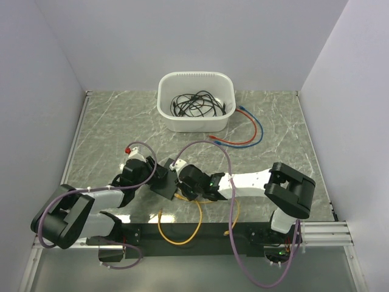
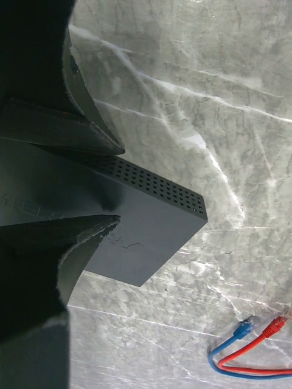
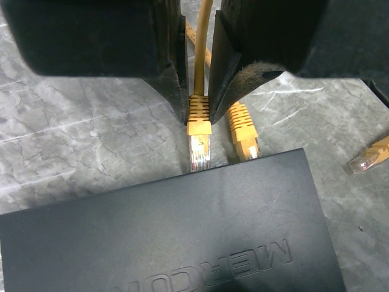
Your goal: Insert the plug into the switch port
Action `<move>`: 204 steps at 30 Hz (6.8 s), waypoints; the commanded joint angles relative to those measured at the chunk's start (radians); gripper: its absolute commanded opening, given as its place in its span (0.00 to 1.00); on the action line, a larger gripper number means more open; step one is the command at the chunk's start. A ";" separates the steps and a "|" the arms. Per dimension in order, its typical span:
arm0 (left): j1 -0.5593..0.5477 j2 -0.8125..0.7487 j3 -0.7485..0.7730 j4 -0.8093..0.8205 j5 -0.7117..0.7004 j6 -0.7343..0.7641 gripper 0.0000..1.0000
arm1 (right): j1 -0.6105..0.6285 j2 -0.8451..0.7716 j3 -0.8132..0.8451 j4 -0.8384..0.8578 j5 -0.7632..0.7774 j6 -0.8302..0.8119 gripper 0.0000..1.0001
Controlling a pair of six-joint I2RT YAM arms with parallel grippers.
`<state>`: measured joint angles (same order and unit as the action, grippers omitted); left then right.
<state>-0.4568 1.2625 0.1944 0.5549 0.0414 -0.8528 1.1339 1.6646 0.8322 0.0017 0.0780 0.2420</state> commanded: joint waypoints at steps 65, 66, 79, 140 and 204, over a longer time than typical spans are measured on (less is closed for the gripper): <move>-0.103 0.106 -0.142 0.214 0.083 -0.091 0.45 | 0.129 0.144 -0.022 0.468 0.253 0.108 0.00; -0.117 0.104 -0.145 0.212 0.075 -0.097 0.45 | 0.129 0.146 -0.021 0.471 0.252 0.108 0.00; -0.385 0.192 -0.162 0.323 -0.014 -0.255 0.42 | 0.129 0.178 0.007 0.555 0.184 0.056 0.00; 0.171 -0.204 0.186 -0.411 0.003 0.061 0.59 | 0.038 -0.031 -0.035 0.210 0.069 0.278 0.89; 0.214 -0.308 0.158 -0.444 -0.104 0.144 0.59 | -0.750 0.090 0.333 -0.160 -0.103 0.146 0.83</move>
<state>-0.2462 0.9653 0.3588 0.0853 -0.0509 -0.7212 0.3878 1.7397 1.0882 -0.1547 0.0086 0.3855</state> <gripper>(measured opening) 0.592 0.827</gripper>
